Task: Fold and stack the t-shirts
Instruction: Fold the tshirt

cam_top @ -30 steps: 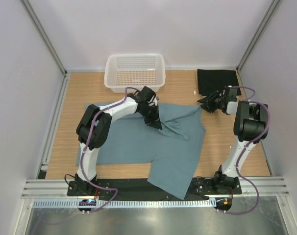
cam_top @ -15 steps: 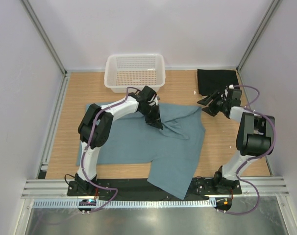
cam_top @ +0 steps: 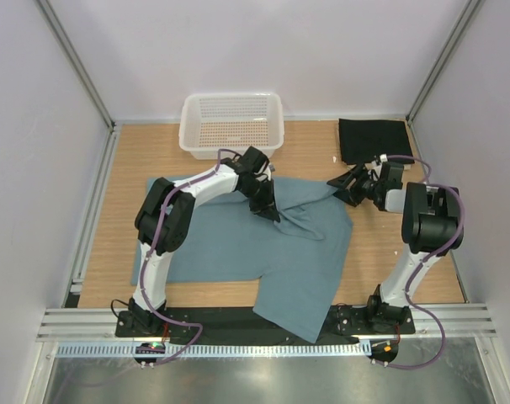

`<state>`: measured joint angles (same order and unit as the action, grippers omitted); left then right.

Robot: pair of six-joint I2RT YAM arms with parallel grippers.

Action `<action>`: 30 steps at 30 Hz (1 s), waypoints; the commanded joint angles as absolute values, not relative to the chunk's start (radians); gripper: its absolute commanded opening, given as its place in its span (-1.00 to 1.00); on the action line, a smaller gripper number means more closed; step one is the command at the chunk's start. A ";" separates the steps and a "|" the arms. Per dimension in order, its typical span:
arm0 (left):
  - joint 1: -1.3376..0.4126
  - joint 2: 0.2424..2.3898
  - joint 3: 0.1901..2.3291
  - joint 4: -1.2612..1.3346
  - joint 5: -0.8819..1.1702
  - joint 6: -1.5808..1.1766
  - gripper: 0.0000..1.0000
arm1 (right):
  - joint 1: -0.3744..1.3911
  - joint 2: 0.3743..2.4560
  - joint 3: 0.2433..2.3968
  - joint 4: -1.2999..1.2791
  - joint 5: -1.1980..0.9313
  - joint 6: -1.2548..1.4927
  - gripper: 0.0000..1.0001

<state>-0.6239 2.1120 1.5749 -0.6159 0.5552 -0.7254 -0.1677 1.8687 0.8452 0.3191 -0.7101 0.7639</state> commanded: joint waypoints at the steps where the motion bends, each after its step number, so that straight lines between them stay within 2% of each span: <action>1: -0.617 2.092 1.611 -0.634 0.591 -0.713 -1.00 | -0.150 1.879 0.841 0.454 -0.749 0.793 0.25; 7: -0.617 2.091 1.595 -0.630 0.588 -0.716 -1.00 | -0.146 1.927 0.819 0.713 -0.770 0.975 0.09; 18: -0.617 2.069 1.508 -0.580 0.586 -0.733 -1.00 | -0.163 2.075 0.802 1.185 -0.683 1.351 -0.18; 30: -0.615 2.040 1.408 -0.555 0.607 -0.730 -1.00 | -0.196 2.137 0.874 1.071 -0.661 1.262 -0.24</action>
<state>-0.6209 2.0975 1.4345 -0.5724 0.5636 -0.7300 -0.1799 2.1239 0.8288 1.0447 -0.6827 1.2999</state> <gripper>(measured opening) 0.010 0.383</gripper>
